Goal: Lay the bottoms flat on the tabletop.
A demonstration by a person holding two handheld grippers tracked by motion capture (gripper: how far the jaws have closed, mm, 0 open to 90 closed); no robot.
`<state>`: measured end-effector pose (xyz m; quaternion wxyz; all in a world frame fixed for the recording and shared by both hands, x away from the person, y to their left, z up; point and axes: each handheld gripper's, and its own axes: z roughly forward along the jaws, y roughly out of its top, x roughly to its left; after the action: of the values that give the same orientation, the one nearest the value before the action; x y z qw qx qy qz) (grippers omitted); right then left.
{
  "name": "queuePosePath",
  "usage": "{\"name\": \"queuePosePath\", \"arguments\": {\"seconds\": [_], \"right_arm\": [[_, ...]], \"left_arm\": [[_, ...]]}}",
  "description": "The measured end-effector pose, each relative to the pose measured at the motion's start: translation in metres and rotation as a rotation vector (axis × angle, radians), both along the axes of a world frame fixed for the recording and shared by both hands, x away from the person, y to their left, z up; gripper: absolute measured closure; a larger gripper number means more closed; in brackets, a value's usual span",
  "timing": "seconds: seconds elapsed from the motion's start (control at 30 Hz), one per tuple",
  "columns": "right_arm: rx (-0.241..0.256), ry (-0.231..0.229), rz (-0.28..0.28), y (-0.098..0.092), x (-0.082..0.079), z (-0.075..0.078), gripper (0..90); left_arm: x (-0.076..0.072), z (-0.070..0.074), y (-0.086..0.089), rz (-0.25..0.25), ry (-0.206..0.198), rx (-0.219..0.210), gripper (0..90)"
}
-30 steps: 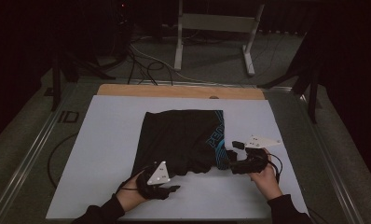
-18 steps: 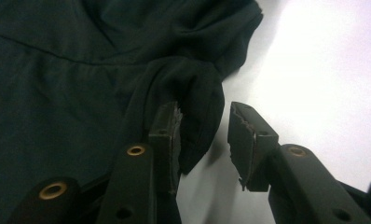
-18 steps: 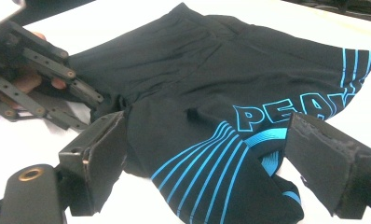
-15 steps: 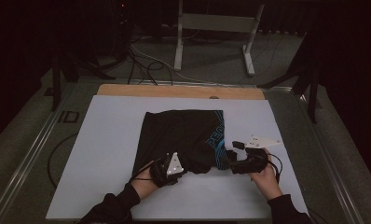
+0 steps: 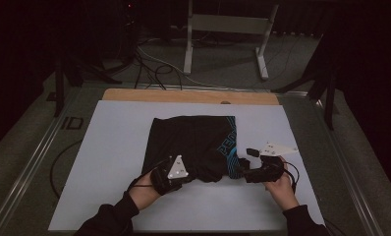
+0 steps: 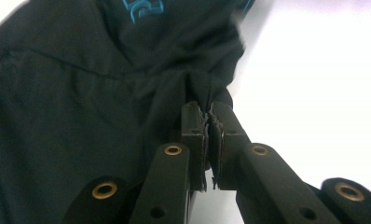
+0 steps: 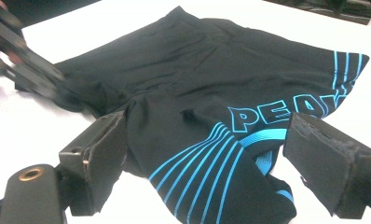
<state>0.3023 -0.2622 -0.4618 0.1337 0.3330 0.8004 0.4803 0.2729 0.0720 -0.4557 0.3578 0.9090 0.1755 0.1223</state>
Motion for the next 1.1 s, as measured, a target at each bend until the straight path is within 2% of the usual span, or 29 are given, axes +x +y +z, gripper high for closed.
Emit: {"name": "queuePosePath", "arguments": {"seconds": [0.07,0.1,0.13,0.17,0.2,0.27,0.3,0.33,0.43,0.47,0.5,0.6,0.63,0.7,0.73,0.77,0.8,0.87,0.9,0.93,1.0,1.03,1.1], "right_arm": [[-0.001,-0.005,-0.002,-0.001,0.000,0.001,13.8],[0.000,-0.002,-0.002,-0.001,0.000,0.001,13.8],[0.007,-0.006,-0.001,-0.001,0.000,0.001,13.8],[0.007,-0.006,-0.001,-0.001,0.000,0.001,13.8],[0.003,-0.009,-0.001,-0.001,0.000,0.001,13.8],[0.004,-0.009,-0.001,-0.001,0.000,0.000,13.8],[0.004,-0.007,-0.003,-0.001,0.000,0.000,13.8],[0.005,-0.005,-0.002,-0.001,0.000,0.000,13.8],[0.001,-0.008,-0.002,-0.002,0.000,0.000,13.8],[0.001,-0.008,-0.002,-0.002,0.000,0.000,13.8],[0.002,-0.005,-0.002,-0.001,0.000,0.000,13.8],[0.001,-0.005,-0.002,-0.002,0.000,0.000,13.8],[0.000,-0.006,-0.002,-0.002,0.000,0.000,13.8],[0.001,-0.004,-0.004,-0.002,0.000,0.000,13.8],[0.006,-0.002,-0.004,-0.003,0.000,0.000,13.9],[0.006,-0.002,-0.004,-0.003,0.000,0.000,13.9],[0.001,-0.003,-0.004,-0.003,0.000,0.000,13.9],[0.006,0.000,0.001,-0.001,0.000,-0.001,13.9],[-0.003,-0.004,0.003,-0.001,0.000,-0.001,13.9],[-0.006,-0.003,0.005,0.000,0.000,-0.001,13.8],[-0.003,0.001,0.007,0.000,0.000,-0.001,13.8],[-0.005,-0.002,0.006,0.000,-0.001,-0.001,13.9],[-0.006,0.000,0.006,0.000,-0.001,-0.001,13.9]], "left_arm": [[-0.002,0.010,0.001,-0.004,0.011,-0.033,84.9],[-0.002,0.010,0.001,-0.004,0.011,-0.033,84.9],[-0.003,0.017,0.002,-0.006,0.027,-0.073,84.9],[-0.003,0.017,0.002,-0.006,0.027,-0.073,84.9],[-0.004,0.021,0.003,-0.012,0.029,-0.132,84.1],[-0.007,0.022,0.004,-0.026,0.034,-0.199,74.1],[-0.009,0.022,0.003,-0.029,0.019,-0.208,62.9],[-0.010,0.021,0.003,-0.026,0.003,-0.188,57.3],[-0.012,0.013,0.002,-0.038,0.025,-0.172,58.2],[-0.012,0.013,0.002,-0.038,0.025,-0.172,58.2],[-0.014,0.007,0.002,-0.046,0.010,-0.135,58.2],[-0.014,0.004,0.003,-0.045,0.012,-0.126,58.2],[-0.017,-0.005,0.009,-0.072,0.033,-0.128,58.3],[-0.019,-0.008,0.010,-0.079,0.039,-0.131,59.4],[-0.024,-0.017,0.011,-0.116,0.077,-0.134,63.8],[-0.024,-0.017,0.011,-0.116,0.077,-0.134,65.5],[-0.029,-0.025,0.007,-0.148,0.081,-0.106,65.5],[-0.032,-0.034,0.002,-0.167,0.088,-0.074,65.4],[-0.032,-0.034,0.002,-0.167,0.088,-0.074,65.3],[-0.031,-0.041,-0.002,-0.156,0.080,-0.044,64.8],[-0.031,-0.041,-0.002,-0.156,0.080,-0.044,62.2],[-0.029,-0.050,-0.007,-0.117,0.051,0.011,61.5],[-0.028,-0.052,-0.009,-0.113,0.052,0.016,60.6]]}}
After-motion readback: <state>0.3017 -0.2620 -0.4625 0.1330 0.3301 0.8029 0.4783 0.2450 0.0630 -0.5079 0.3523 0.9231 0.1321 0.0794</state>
